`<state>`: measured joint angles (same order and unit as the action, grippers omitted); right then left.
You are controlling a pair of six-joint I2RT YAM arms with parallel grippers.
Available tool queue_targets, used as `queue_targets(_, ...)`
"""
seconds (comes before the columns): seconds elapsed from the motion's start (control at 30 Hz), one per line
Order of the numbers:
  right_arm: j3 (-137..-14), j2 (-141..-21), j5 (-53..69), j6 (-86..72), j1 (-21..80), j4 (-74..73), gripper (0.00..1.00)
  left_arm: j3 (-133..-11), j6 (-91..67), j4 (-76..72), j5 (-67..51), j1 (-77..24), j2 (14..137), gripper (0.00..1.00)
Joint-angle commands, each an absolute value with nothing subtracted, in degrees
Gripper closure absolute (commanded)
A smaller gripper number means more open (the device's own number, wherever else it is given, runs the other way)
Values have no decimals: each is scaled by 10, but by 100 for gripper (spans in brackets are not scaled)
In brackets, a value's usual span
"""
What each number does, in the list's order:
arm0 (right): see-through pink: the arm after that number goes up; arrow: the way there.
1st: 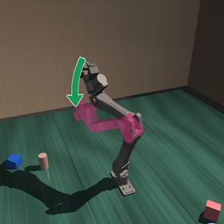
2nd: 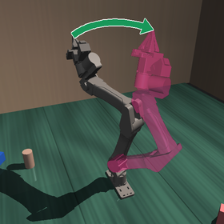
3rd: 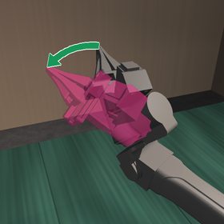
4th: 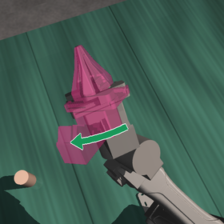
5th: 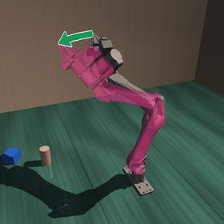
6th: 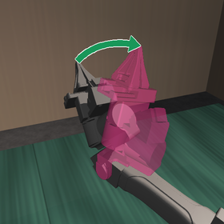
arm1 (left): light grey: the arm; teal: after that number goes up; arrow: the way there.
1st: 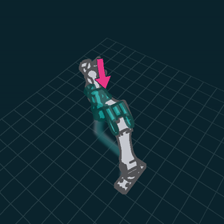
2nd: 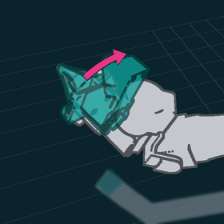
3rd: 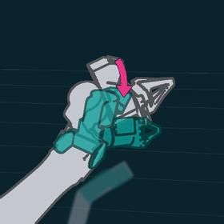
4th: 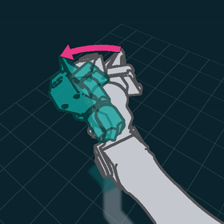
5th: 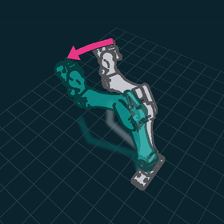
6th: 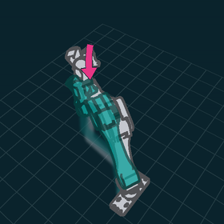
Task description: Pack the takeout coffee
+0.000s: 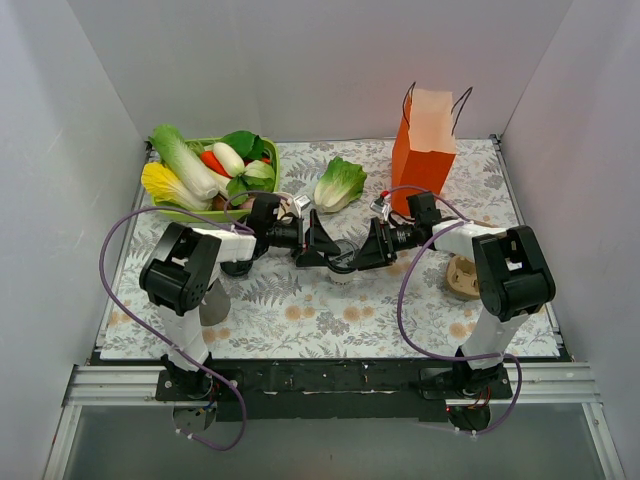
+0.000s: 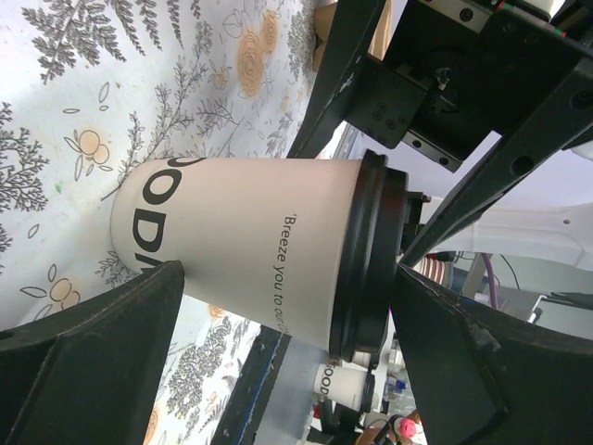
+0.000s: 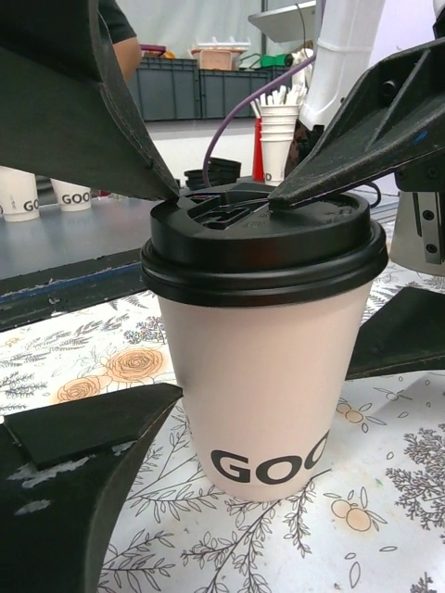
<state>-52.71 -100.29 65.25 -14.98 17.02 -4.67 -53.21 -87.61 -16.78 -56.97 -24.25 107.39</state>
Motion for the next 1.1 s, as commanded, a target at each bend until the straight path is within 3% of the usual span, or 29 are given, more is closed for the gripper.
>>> queue_targets(0.0, -533, -1017, 599, -133, 171, -67, 15, -529, -881, -62, -497, -235, 1092, 9)
queue_targets(0.33, -542, -1021, 532, -128, 171, -103, 17, -536, -876, -64, -512, -233, 1092, 9)
queue_targets(0.67, -560, -1027, 558, -139, 166, -102, 18, -565, -853, -102, -566, -231, 1045, 3)
queue_targets(1.07, -569, -1027, 566, -138, 165, -109, 18, -641, -721, -4, -498, -232, 1011, 3)
